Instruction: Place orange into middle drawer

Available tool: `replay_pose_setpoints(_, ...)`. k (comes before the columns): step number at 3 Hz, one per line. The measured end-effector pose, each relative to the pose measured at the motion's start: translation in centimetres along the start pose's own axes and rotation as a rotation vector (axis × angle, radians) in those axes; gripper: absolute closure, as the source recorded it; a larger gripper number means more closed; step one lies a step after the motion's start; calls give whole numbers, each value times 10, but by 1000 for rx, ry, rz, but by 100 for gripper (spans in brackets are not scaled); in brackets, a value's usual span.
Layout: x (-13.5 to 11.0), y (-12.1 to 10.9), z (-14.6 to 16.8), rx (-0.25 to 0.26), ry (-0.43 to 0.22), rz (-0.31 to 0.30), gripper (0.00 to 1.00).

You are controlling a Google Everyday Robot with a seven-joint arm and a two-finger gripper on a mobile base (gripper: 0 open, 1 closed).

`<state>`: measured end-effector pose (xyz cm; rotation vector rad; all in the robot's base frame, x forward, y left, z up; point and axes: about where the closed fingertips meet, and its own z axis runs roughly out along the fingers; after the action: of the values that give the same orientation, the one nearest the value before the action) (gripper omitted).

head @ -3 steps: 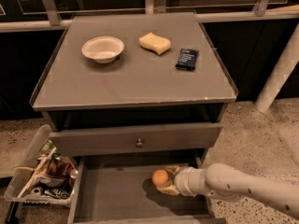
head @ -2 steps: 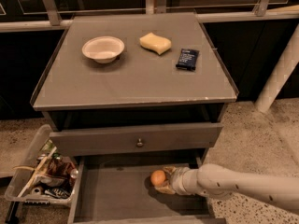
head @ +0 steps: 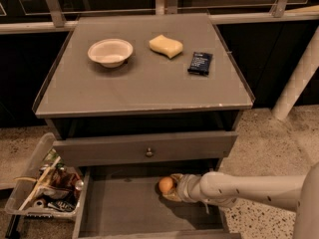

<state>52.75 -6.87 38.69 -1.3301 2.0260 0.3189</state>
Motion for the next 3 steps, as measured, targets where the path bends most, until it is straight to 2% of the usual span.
replay_pose_setpoints(1, 0, 0, 1, 1, 0, -1, 82)
replay_pose_setpoints(3, 0, 0, 1, 0, 0, -1, 36)
